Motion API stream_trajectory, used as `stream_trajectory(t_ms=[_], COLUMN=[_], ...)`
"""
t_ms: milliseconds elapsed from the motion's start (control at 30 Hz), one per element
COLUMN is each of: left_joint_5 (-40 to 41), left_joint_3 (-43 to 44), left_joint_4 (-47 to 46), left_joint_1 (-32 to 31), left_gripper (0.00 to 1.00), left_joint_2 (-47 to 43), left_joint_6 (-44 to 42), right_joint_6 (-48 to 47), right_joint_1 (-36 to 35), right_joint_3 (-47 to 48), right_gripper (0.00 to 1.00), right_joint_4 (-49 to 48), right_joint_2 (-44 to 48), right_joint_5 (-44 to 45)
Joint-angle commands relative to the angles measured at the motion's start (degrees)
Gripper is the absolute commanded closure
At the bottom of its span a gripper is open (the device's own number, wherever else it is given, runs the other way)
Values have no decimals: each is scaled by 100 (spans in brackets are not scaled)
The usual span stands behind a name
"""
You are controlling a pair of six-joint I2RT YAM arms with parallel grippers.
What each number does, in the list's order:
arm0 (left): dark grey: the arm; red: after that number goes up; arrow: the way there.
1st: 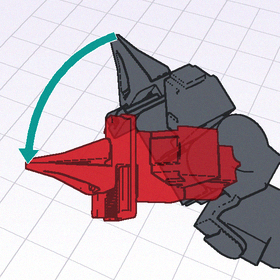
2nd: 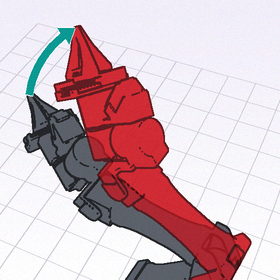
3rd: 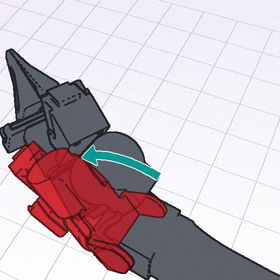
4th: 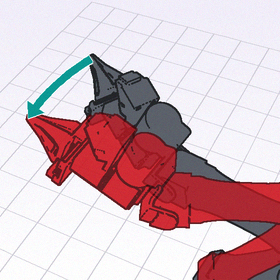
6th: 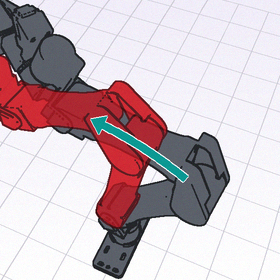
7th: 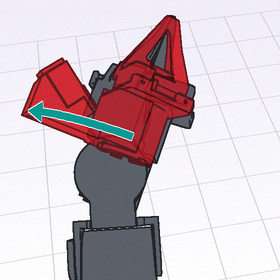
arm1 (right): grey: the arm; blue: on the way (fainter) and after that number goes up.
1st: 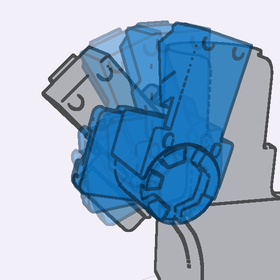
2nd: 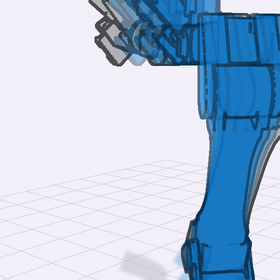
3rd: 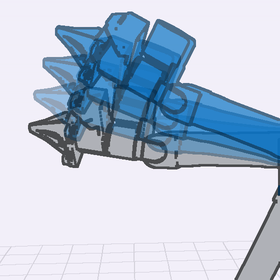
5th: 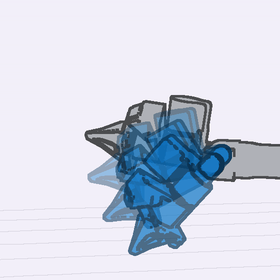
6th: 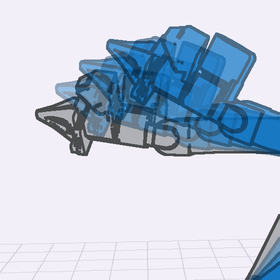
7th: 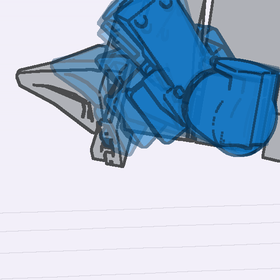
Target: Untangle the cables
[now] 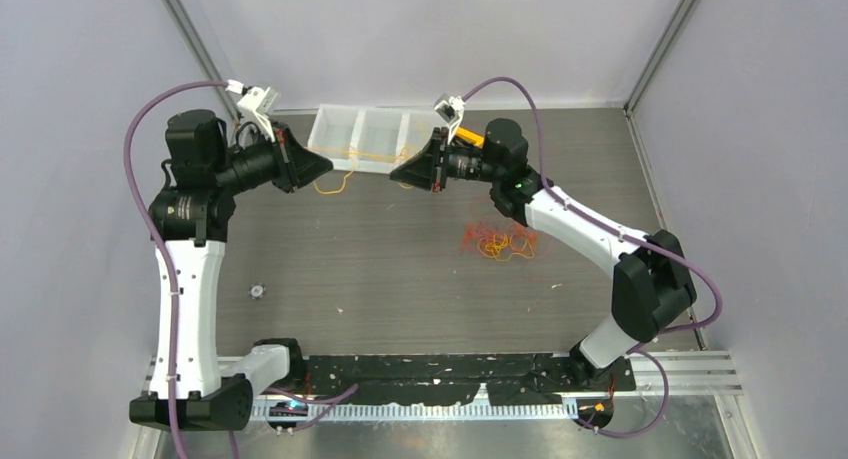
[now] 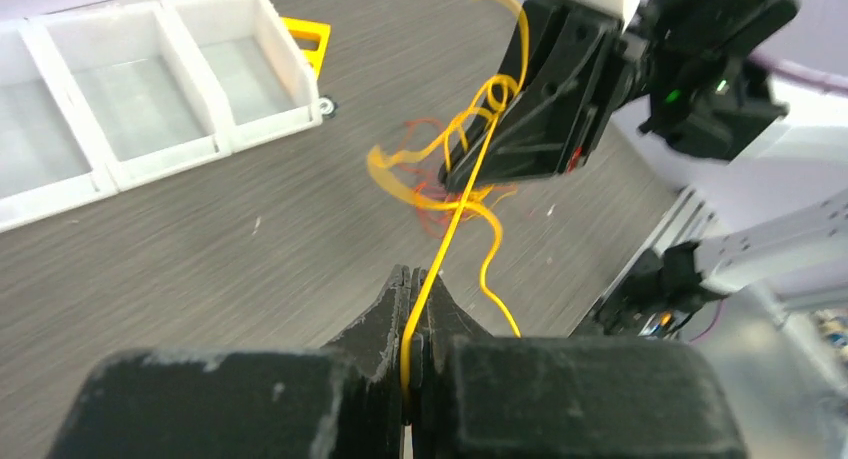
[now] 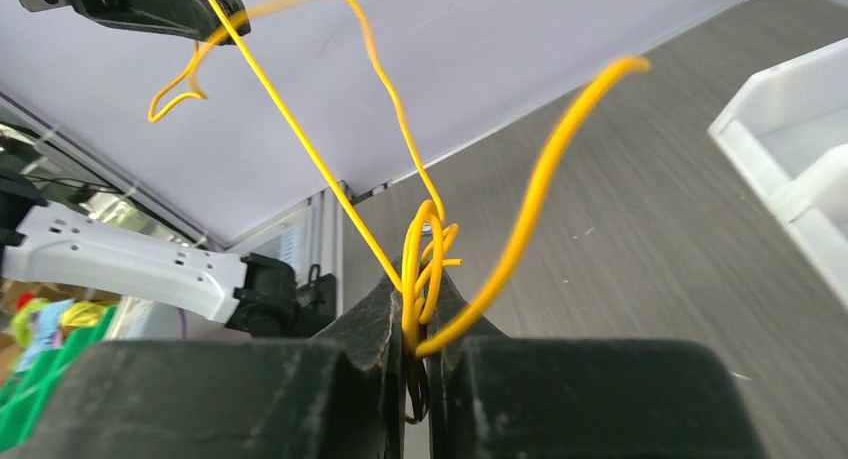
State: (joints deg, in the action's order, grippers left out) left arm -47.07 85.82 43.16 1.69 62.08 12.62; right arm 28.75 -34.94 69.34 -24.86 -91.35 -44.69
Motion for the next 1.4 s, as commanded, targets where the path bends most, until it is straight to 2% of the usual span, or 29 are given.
stream_trajectory(t_ms=[0,200,333,367,400,433,467,500,567,633,800,1000,1200,1367], left_joint_5=[899,1313,1493,1559,1665,1843,2122,2298,2627,2901,3569,3898,3984,4261], left_joint_3=[807,787,707,799,928,1057,1262,1465,1908,2343,3363,3460,4282,4439], left_joint_4=[352,195,-396,-536,-687,-863,-1031,-1143,-1295,-1354,-1255,-2277,-2347,-2447], left_joint_1=[233,-100,-519,-562,-587,-597,-592,-594,-600,-592,-576,-447,-443,-443], left_gripper=[100,100,100,100,100,100,100,100,100,100,100,100,100,100], left_joint_2=[-53,219,507,662,825,1015,1186,1394,1819,2272,3474,4346,5582,6003], left_joint_6=[-1676,-2282,-2021,-1900,-1751,-1622,-1506,-1458,-1435,-1487,-1906,-2187,-2076,-2072], right_joint_6=[-1088,-1236,-970,-872,-850,-824,-804,-745,-633,-548,-733,-1167,-1287,-1378], right_joint_1=[647,583,462,462,481,507,570,612,801,959,1257,1523,1776,1868], right_joint_3=[-296,338,675,764,822,922,953,986,946,853,489,64,-260,-288], right_gripper=[95,95,92,77,67,49,42,30,18,12,6,5,5,4], right_joint_4=[1513,1702,1543,1518,1589,1647,1731,1757,1824,1858,2020,2442,2682,2822], right_joint_2=[-36,-37,-161,-249,-303,-436,-506,-629,-753,-801,-542,-105,195,254], right_joint_5=[399,4,-318,-285,-237,-136,-51,-2,94,81,-10,-93,-151,-230])
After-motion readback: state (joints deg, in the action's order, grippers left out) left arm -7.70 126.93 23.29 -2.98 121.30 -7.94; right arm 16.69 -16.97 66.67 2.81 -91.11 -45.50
